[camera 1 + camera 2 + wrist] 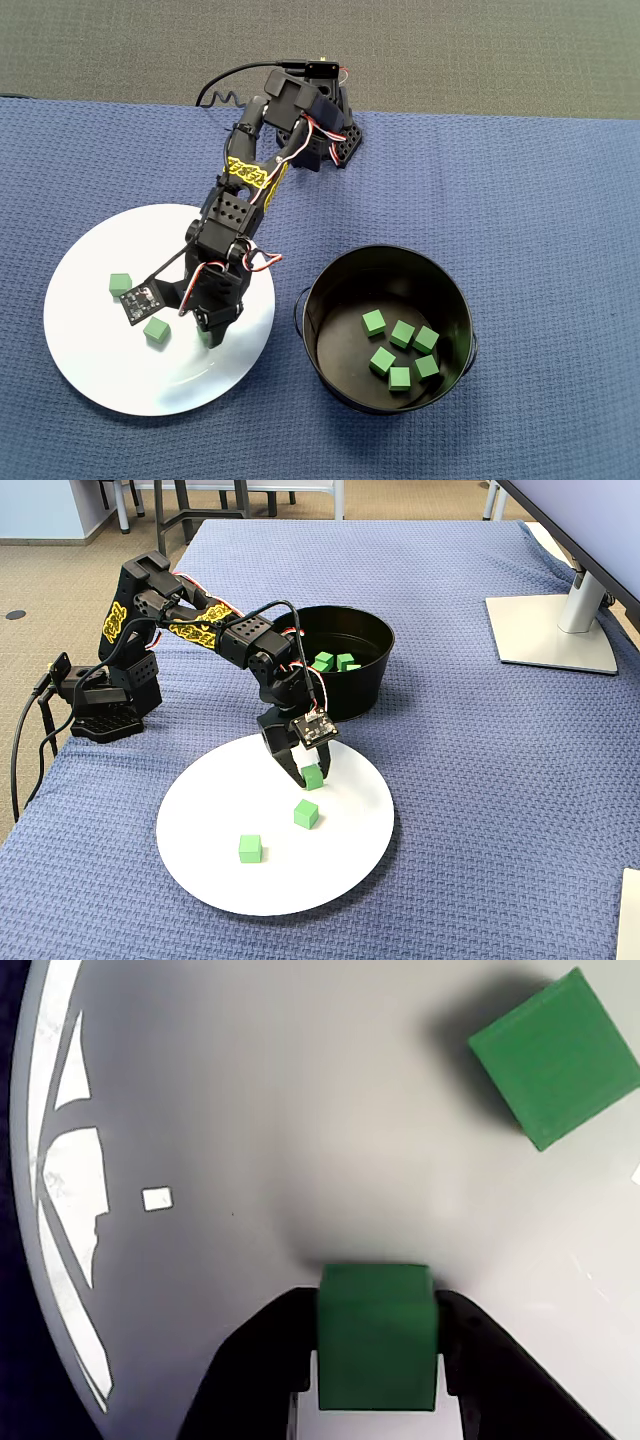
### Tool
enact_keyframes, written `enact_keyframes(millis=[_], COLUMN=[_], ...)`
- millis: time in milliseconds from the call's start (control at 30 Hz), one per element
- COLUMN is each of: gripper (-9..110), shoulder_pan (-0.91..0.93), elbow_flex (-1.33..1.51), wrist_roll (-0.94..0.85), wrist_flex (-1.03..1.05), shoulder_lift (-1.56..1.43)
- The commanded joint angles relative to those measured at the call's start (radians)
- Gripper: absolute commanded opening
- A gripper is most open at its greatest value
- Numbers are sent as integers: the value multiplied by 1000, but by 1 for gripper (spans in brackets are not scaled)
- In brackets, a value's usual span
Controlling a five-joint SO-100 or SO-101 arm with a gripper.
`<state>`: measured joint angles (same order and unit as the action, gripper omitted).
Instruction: Pick up the green cubes from the white plate and place them in the black recipient
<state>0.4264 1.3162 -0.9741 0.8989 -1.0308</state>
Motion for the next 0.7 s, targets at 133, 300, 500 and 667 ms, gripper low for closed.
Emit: enact_keyframes(millis=[133, 300, 500, 667], gripper=[0, 0, 0, 0], shoulder_pan=[32, 67, 12, -268], elbow_flex=[35, 143, 189, 175], wrist_roll=[152, 377, 632, 736], wrist_flex=[-84, -60, 132, 232], shoulder_lift=[-166, -456, -790, -897])
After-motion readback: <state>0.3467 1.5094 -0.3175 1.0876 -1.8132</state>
